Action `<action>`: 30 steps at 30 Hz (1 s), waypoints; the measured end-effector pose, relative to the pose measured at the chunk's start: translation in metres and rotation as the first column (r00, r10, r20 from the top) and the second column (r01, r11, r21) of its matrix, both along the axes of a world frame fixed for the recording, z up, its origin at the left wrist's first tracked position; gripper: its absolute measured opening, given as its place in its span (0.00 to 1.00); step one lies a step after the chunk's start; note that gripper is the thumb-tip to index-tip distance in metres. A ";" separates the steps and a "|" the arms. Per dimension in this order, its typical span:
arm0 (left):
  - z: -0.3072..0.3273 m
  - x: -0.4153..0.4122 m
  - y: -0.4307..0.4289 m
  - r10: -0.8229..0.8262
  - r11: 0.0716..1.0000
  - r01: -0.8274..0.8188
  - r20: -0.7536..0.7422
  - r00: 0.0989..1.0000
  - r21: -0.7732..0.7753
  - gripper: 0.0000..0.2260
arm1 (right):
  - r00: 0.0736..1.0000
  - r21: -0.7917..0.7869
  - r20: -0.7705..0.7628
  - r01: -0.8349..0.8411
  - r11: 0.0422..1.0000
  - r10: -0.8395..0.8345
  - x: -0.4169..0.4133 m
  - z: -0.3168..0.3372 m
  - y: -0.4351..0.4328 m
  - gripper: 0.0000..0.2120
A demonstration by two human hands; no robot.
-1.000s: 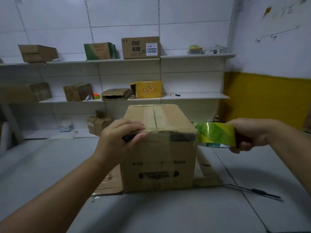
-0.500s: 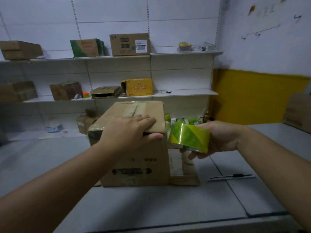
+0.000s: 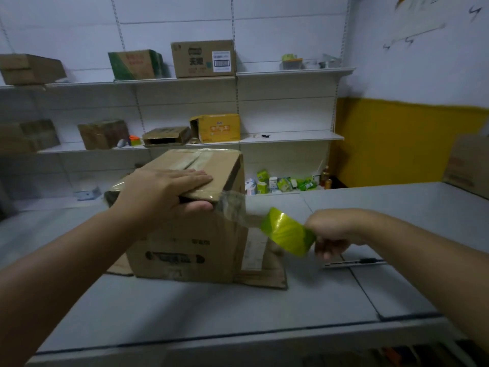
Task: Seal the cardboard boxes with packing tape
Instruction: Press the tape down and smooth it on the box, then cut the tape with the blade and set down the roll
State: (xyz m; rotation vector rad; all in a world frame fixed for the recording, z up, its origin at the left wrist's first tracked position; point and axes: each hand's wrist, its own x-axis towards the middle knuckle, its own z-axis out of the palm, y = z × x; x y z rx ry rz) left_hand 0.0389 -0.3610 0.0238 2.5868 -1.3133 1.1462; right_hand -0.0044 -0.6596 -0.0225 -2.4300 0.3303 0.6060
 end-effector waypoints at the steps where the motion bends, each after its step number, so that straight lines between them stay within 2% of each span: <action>1: -0.002 -0.002 0.000 0.004 1.000 -0.003 0.063 0.998 -0.018 0.30 | 0.999 0.033 0.032 -0.004 0.999 0.003 -0.002 -0.005 0.005 0.12; 3: -0.013 -0.018 -0.002 -0.047 0.978 0.089 0.221 0.974 -0.187 0.23 | 0.998 0.106 0.065 -0.011 0.994 0.004 -0.003 -0.014 0.008 0.11; 4: -0.026 -0.034 -0.007 -0.094 0.927 0.169 0.227 0.969 -0.336 0.18 | 0.997 0.144 0.074 -0.002 0.990 -0.008 -0.004 -0.016 0.007 0.11; 5: -0.041 -0.056 -0.016 -0.170 0.841 0.210 0.126 0.977 -0.498 0.14 | 0.995 0.179 0.092 0.009 0.984 -0.026 -0.005 -0.018 0.004 0.10; 6: -0.058 -0.082 -0.031 -0.276 0.736 0.168 -0.065 0.959 -0.655 0.09 | 0.992 0.202 0.118 0.014 0.979 -0.038 -0.005 -0.019 0.001 0.10; 7: -0.076 -0.104 -0.048 -0.386 0.628 0.019 -0.290 0.876 -0.778 0.06 | 0.988 0.208 0.147 0.012 0.978 -0.044 -0.005 -0.021 -0.001 0.10; 8: -0.092 -0.119 -0.066 -0.522 0.511 -0.205 -0.491 0.697 -0.835 0.01 | 0.984 0.197 0.174 0.012 0.980 -0.047 -0.005 -0.023 -0.004 0.09; 9: -0.107 -0.127 -0.080 -0.648 0.415 -0.423 -0.588 0.485 -0.806 0.08 | 0.978 0.176 0.203 0.016 0.984 -0.052 -0.006 -0.025 -0.006 0.09; 10: -0.125 -0.126 -0.090 -0.729 0.354 -0.564 -0.598 0.334 -0.746 0.16 | 0.969 0.144 0.239 0.019 0.989 -0.053 -0.006 -0.028 -0.010 0.07; 11: -0.132 -0.124 -0.097 -0.781 0.273 -0.677 -0.568 0.259 -0.684 0.21 | 0.956 0.084 0.289 0.015 0.996 -0.038 -0.006 -0.031 -0.017 0.06; 12: -0.131 -0.121 -0.103 -0.817 0.179 -0.760 -0.525 0.239 -0.625 0.23 | 0.937 -0.011 0.350 0.004 1.000 0.000 -0.007 -0.034 -0.026 0.05; 14: -0.120 -0.116 -0.106 -0.874 0.013 -0.800 -0.396 0.283 -0.599 0.22 | 0.888 -0.202 0.449 -0.003 0.979 0.095 -0.016 -0.040 -0.052 0.02; 15: -0.118 -0.114 -0.106 -0.875 -0.021 -0.798 -0.376 0.307 -0.603 0.22 | 0.876 -0.228 0.468 -0.010 0.974 0.119 -0.023 -0.043 -0.067 0.01; 17: -0.114 -0.111 -0.109 -0.870 -0.040 -0.782 -0.363 0.333 -0.622 0.21 | 0.874 -0.198 0.467 -0.046 0.979 0.135 -0.038 -0.051 -0.093 0.09; 19: -0.111 -0.110 -0.115 -0.881 -0.037 -0.790 -0.353 0.315 -0.612 0.25 | 0.866 -0.177 0.478 -0.074 0.981 0.151 -0.047 -0.058 -0.107 0.11; 22: -0.107 -0.106 -0.127 -0.918 -0.029 -0.811 -0.306 0.253 -0.584 0.31 | 0.820 -0.294 0.516 -0.103 0.950 0.248 -0.046 -0.067 -0.107 0.04; 25: -0.100 -0.094 -0.133 -0.942 -0.099 -0.809 -0.207 0.263 -0.579 0.29 | 0.816 -0.425 0.488 -0.088 0.901 0.310 -0.042 -0.070 -0.100 0.07; 27: -0.098 -0.089 -0.136 -0.932 -0.012 -0.801 -0.284 0.226 -0.599 0.25 | 0.822 -0.453 0.481 -0.067 0.889 0.307 -0.040 -0.068 -0.099 0.07; 30: -0.096 -0.084 -0.137 -0.904 0.134 -0.792 -0.401 0.149 -0.596 0.15 | 0.754 -0.235 0.628 -0.052 0.971 0.192 -0.038 -0.056 -0.090 0.07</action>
